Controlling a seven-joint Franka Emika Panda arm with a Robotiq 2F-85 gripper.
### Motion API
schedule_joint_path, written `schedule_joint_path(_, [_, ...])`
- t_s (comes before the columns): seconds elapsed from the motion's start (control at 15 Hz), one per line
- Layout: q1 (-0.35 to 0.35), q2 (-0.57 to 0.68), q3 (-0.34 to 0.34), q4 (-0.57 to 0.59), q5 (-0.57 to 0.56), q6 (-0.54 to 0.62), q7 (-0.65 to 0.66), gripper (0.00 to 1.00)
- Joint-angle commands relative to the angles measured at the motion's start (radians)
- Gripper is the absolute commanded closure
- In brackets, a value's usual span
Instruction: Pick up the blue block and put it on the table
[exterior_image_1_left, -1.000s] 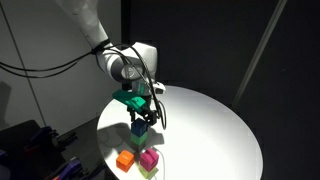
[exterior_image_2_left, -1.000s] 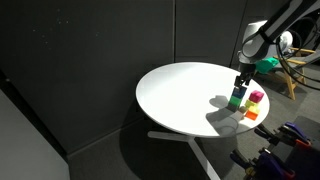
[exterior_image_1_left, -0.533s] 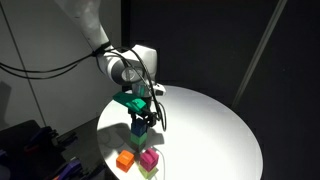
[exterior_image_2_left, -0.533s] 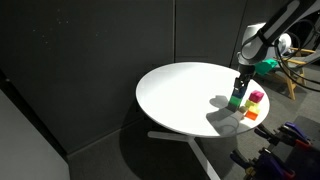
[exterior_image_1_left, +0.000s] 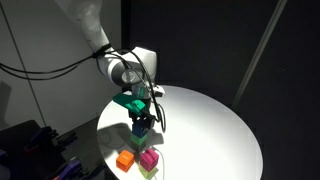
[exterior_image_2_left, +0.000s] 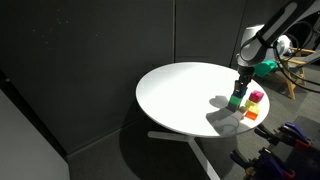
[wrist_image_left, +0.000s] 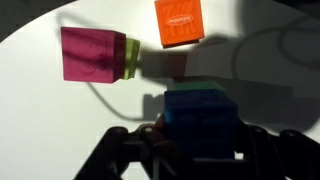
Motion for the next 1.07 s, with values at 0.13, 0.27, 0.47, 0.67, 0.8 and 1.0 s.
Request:
schedule_joint_path(0.13, [0.001,-0.029,0.003,0.011,-0.027,-0.041,0.022,0.74])
schedule_joint_path(0.27, [0.005,-0.04,0.001,0.008,-0.034,-0.046,0.025,0.74])
schedule_joint_path(0.47, [0.01,-0.065,0.004,0.006,-0.036,-0.069,0.025,0.74])
schedule_joint_path(0.67, [0.012,-0.093,0.016,0.003,-0.024,-0.101,0.011,0.74])
schedule_joint_path(0.8, [0.017,-0.112,0.026,-0.001,-0.021,-0.117,0.007,0.74])
schedule_joint_path(1.0, [0.03,-0.142,0.043,-0.008,-0.025,-0.128,0.009,0.74])
